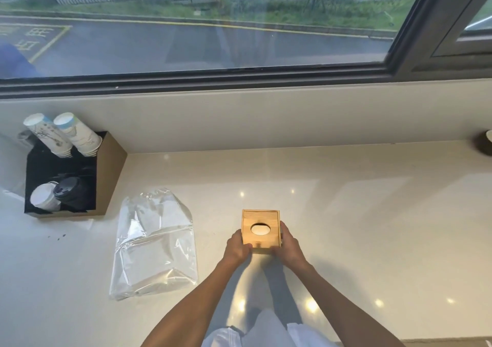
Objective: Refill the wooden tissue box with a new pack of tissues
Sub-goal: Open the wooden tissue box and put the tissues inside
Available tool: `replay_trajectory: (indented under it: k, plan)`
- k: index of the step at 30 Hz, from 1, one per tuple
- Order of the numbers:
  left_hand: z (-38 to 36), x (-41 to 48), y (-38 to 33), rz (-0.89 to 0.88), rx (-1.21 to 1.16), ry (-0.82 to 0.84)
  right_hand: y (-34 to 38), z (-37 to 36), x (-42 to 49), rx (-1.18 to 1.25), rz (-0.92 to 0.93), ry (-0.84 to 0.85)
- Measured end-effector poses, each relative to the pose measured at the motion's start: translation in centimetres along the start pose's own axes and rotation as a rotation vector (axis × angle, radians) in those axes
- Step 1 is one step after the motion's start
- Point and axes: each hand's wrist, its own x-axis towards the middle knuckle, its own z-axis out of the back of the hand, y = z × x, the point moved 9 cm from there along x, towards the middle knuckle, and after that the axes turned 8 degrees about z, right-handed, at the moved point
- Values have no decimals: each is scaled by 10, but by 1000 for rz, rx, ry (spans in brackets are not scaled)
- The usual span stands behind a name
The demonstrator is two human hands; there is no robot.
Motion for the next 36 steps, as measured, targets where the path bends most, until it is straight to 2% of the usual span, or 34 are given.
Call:
replay_trajectory:
  k: [5, 13, 20, 27, 30, 33, 36]
  plan:
    - [30, 27, -38, -19, 43, -45, 44, 12, 45, -139, 124, 40]
    - [70, 79, -103, -11, 23, -64, 90, 29, 133, -146, 140, 31]
    - [72, 105, -133, -30, -125, 21, 89, 32, 183, -177, 152, 66]
    - [70, 106, -128, -33, -113, 22, 74, 29, 182, -119, 104, 104]
    - [80, 93, -117, 19, -23, -91, 92, 35, 160, -173, 208, -7]
    - [93, 64, -96, -67, 72, -226, 95, 33, 124, -354, 244, -216]
    - [101, 25, -54, -123, 14, -268, 86, 5, 72, -241, 263, -254]
